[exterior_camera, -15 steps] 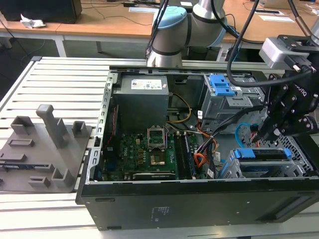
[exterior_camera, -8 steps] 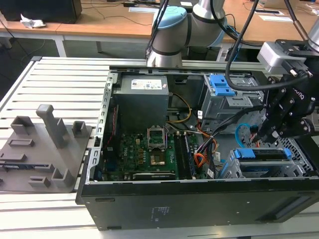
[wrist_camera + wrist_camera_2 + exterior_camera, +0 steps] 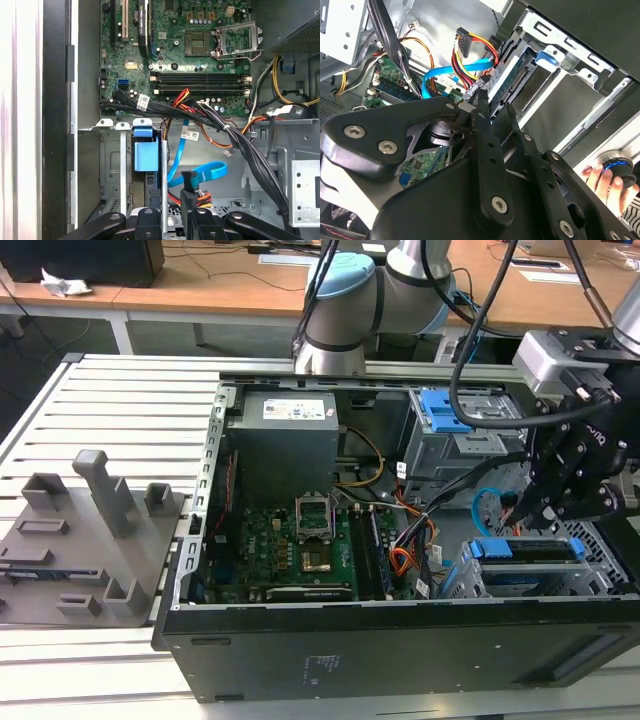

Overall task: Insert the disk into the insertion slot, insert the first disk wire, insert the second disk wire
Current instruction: 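Insert the first disk wire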

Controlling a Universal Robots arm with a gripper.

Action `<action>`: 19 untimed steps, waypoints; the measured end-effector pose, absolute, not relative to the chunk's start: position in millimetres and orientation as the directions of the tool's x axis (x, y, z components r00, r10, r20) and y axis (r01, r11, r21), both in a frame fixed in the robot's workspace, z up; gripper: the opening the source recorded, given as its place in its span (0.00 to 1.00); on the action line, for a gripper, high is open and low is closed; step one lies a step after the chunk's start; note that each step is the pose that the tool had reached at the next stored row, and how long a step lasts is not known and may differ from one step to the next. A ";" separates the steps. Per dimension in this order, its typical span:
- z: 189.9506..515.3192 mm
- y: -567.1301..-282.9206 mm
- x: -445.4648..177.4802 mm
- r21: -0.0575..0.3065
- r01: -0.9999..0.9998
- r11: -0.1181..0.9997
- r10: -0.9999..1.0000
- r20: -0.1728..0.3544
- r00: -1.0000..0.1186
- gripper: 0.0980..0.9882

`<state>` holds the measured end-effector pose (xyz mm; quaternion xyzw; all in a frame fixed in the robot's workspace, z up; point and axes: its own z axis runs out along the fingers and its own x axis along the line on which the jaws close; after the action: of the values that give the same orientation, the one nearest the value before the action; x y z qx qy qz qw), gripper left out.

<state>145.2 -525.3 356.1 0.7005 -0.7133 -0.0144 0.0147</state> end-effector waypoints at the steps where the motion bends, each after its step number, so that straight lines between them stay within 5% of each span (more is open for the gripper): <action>1: 357.6 -525.3 145.2 0.041 -0.999 0.018 -1.000 0.001 -0.018 0.23; 19: 355.7 -511.5 152.4 0.059 -0.998 0.018 -1.000 0.001 -0.018 0.23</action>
<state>152.4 -511.5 355.7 0.7004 -0.7132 -0.0207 0.0212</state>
